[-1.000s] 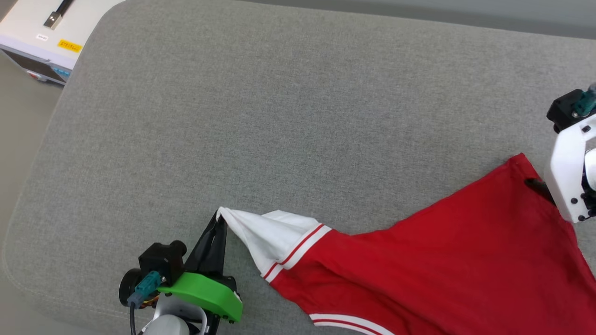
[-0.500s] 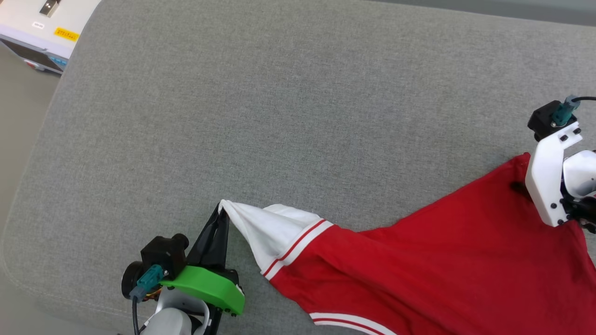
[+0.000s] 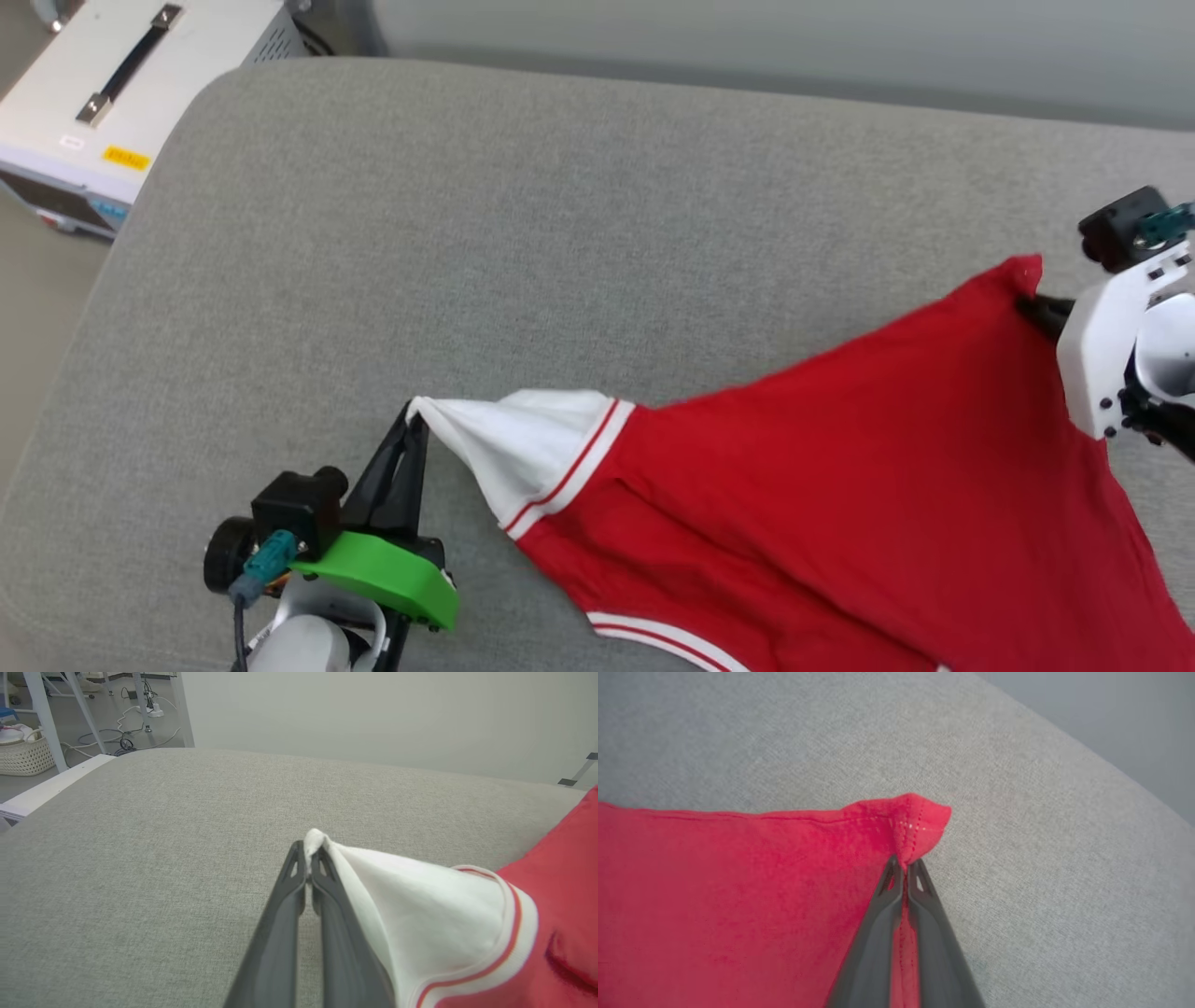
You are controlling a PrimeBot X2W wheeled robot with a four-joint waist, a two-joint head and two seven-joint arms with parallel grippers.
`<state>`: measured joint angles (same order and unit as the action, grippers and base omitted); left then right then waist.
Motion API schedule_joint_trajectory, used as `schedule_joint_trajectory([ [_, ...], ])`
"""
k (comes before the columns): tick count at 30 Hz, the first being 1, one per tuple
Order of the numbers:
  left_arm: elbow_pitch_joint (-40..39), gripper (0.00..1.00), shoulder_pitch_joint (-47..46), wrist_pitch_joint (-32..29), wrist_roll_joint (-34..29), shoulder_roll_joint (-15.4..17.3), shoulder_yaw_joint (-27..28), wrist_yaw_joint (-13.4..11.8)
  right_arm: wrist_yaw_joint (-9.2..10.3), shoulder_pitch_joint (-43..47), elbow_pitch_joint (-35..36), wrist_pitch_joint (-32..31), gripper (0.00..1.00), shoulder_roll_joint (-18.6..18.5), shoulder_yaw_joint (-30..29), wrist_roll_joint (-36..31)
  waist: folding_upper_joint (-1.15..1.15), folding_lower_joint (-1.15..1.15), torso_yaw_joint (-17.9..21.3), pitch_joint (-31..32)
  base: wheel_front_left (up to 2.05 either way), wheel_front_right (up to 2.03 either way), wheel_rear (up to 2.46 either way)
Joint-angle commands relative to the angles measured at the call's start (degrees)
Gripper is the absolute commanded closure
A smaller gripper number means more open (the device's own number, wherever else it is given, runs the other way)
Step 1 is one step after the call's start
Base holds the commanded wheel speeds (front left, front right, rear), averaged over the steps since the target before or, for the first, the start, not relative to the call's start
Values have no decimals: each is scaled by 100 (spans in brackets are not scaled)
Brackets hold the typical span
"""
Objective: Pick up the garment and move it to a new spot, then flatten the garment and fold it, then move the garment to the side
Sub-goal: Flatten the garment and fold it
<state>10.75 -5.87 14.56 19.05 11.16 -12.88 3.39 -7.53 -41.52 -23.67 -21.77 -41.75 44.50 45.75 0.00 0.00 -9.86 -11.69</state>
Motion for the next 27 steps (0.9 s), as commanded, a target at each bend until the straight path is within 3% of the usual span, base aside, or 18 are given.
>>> schedule_joint_trajectory([
  [1,-78,100,-43,2,-14,78,53,19,4,76,32,231,100,4,-133,59,0,0,216,326,0,0,0],
  [7,-404,100,-519,-163,-35,350,171,50,4,233,233,948,100,114,-766,45,0,0,402,585,0,0,0],
  [13,-872,100,-1325,-440,-62,484,224,52,4,283,591,1262,100,265,-1555,-105,0,0,587,690,0,0,0],
  [21,-1223,100,-2694,-815,-44,571,199,141,4,180,1188,1110,100,546,-2618,-444,0,0,724,522,0,0,0],
  [27,-1050,100,-3993,-982,-36,486,71,219,4,-238,1559,702,100,737,-3209,-701,0,0,750,23,0,0,0],
])
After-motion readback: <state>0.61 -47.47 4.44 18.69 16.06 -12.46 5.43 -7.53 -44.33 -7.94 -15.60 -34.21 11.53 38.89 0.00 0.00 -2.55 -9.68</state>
